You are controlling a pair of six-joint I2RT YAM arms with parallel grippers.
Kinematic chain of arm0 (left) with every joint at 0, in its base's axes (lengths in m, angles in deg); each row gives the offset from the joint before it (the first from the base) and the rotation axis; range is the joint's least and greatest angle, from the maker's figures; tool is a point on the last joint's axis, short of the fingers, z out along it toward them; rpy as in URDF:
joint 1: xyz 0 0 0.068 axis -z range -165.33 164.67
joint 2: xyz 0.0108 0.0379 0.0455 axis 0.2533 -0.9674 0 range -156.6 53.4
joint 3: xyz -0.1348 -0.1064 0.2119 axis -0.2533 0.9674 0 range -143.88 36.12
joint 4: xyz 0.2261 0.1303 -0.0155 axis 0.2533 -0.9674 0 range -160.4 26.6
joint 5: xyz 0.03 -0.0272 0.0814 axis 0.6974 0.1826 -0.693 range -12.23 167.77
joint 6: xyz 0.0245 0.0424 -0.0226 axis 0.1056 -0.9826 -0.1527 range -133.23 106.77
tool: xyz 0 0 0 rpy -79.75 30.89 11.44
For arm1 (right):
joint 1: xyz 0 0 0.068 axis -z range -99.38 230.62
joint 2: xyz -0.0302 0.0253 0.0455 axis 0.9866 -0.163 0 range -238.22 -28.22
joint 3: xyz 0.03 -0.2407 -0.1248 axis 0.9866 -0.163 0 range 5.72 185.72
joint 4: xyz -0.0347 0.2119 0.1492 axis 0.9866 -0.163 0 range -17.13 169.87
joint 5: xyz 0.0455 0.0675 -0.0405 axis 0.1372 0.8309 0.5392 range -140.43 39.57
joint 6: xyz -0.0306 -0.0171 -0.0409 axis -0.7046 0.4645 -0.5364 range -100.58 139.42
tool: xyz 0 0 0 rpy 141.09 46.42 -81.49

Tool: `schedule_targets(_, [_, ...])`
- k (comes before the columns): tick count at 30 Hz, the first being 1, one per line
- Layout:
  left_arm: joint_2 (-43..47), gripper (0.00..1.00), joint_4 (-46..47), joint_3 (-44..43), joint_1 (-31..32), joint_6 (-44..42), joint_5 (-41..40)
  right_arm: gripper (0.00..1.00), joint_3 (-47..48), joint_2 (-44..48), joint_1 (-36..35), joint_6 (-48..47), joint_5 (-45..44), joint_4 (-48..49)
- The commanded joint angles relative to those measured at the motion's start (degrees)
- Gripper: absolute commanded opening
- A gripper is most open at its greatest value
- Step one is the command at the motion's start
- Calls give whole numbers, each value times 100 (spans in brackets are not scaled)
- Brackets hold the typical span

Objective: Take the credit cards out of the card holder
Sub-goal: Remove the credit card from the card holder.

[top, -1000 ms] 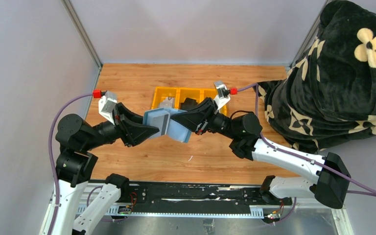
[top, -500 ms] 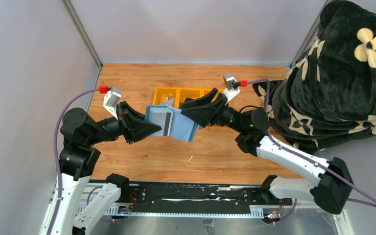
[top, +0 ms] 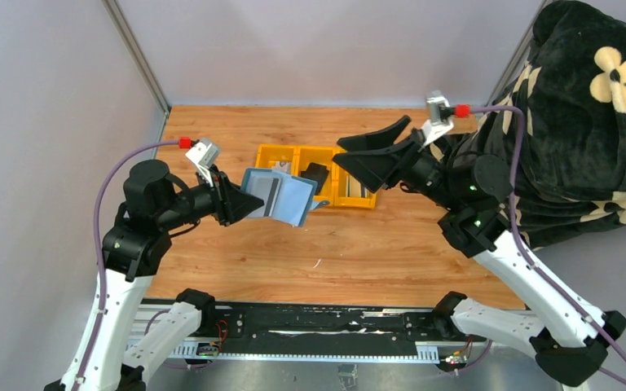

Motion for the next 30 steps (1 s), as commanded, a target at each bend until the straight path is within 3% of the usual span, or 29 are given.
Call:
schedule_targets(1, [-97,0,-137,-38,12,-299,-291,70,80,-684,-488,169,772,-313])
schedule_targets(7, [-90,0,23,-65,12,-182,-280,72,-56,-1336,-960,154,1029,-119])
schedule_targets(22, [36,0,833,-73,12,751,829,69,-492,-1893,-986,292,1321,211])
schedule_targets(30, [60,0,1573,182,10,1603,1860,53,-488,-1843,-986,376,1246,399])
